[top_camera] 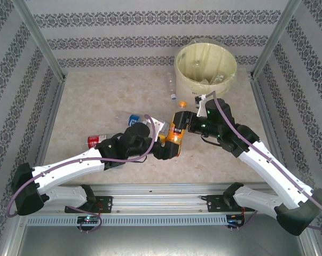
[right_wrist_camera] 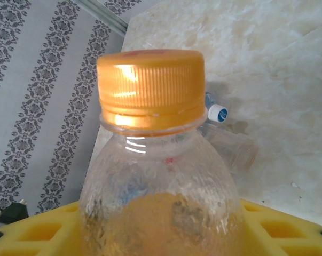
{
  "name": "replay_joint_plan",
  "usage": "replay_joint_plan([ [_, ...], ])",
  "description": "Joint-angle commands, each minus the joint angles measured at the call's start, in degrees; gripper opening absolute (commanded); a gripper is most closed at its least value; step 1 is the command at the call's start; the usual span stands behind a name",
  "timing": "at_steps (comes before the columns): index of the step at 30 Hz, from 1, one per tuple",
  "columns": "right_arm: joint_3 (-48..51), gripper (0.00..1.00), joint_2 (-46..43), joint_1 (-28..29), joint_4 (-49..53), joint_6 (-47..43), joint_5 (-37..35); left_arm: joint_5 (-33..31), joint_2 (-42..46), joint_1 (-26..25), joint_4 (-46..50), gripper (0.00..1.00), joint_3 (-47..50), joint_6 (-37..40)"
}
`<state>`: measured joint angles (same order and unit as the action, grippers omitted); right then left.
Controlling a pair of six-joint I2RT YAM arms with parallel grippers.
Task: Put the plastic bottles in the bin
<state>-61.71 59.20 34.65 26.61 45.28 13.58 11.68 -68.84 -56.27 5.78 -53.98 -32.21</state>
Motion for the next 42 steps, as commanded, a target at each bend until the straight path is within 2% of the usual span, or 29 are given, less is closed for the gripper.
replay_joint_plan([
  [1, -1.6, 0.59, -1.7, -1.3, 0.9, -1.1, 0.3, -0.6, 1.9, -0.8, -3.3, 0.94, 0.0, -0.5],
  [3, -3.1, 0.59, -2.0, -2.2, 2.2, -2.2, 0.3, -0.7, 2.4, -0.8, -4.0, 1.0, -0.3, -0.9],
  [9, -9.6, 0.6, -2.9, -5.9, 5.9, -7.2, -0.9, -1.7, 4.5, -0.5, -4.9, 1.0, -0.9, -1.6],
  [16, -20.9, 0.6, -1.5, -8.4, 11.9, -16.2, -10.4, -3.1, 9.1, 0.4, -8.0, 1.0, 1.5, -2.7],
  [26, -41.1, 0.59, 10.6, -10.8, 14.5, -28.2, -23.6, -11.1, 17.5, 0.4, -6.0, 1.0, 3.1, -0.7],
  [38, -58.8, 0.58, 29.9, -16.4, 11.6, -36.3, -26.8, -14.0, 20.9, 0.5, -0.6, 1.0, 4.3, -0.4],
  [42, -61.5, 0.57, 35.4, -17.1, 10.9, -38.5, -27.4, -13.9, 21.1, 0.5, 0.2, 1.0, 4.5, -0.5],
])
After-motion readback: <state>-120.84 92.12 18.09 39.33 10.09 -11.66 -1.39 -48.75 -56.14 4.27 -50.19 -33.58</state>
